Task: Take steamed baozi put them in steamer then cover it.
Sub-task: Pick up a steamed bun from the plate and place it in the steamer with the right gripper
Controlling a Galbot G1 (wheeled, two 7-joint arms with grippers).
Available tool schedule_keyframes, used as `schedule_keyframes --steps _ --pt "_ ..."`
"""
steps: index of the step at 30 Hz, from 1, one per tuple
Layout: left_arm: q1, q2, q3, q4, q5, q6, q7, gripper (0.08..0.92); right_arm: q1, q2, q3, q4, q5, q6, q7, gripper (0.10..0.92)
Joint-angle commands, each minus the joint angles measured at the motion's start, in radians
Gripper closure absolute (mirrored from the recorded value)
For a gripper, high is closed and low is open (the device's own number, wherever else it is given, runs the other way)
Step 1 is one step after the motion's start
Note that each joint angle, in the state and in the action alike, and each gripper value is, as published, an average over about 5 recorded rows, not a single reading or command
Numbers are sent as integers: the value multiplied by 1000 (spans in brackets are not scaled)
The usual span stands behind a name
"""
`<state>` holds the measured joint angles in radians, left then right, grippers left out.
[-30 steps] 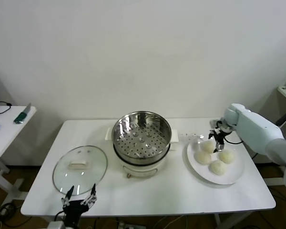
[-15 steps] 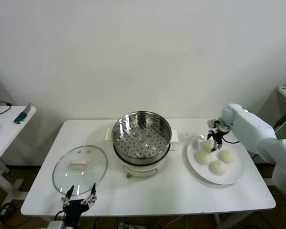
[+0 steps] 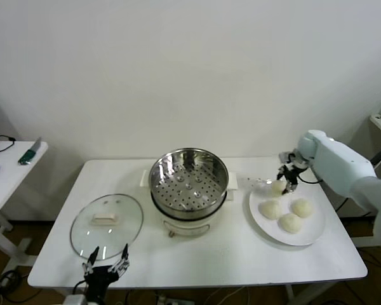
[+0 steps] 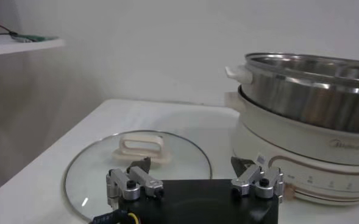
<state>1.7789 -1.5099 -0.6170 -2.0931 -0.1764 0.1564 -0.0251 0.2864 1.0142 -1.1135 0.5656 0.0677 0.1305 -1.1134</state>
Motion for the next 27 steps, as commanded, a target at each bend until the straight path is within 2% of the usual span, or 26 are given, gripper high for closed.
schedule_keyframes --steps 1,10,16,21,27 --pt "1 7 1 -5 1 1 -6 177 384 -64 -290 315 219 38 -23 372" --pt "-3 11 1 -23 -4 0 -14 177 681 49 -383 567 287 259 -54 372" --pt "-7 8 1 -31 -6 -3 -18 177 678 217 -395 681 222 372 22 372" --pt "-2 10 2 -37 -5 -8 -21 177 566 321 -368 623 62 448 80 372" --pt "9 10 3 -48 -4 -14 -23 177 385 389 -313 420 -139 536 102 372"
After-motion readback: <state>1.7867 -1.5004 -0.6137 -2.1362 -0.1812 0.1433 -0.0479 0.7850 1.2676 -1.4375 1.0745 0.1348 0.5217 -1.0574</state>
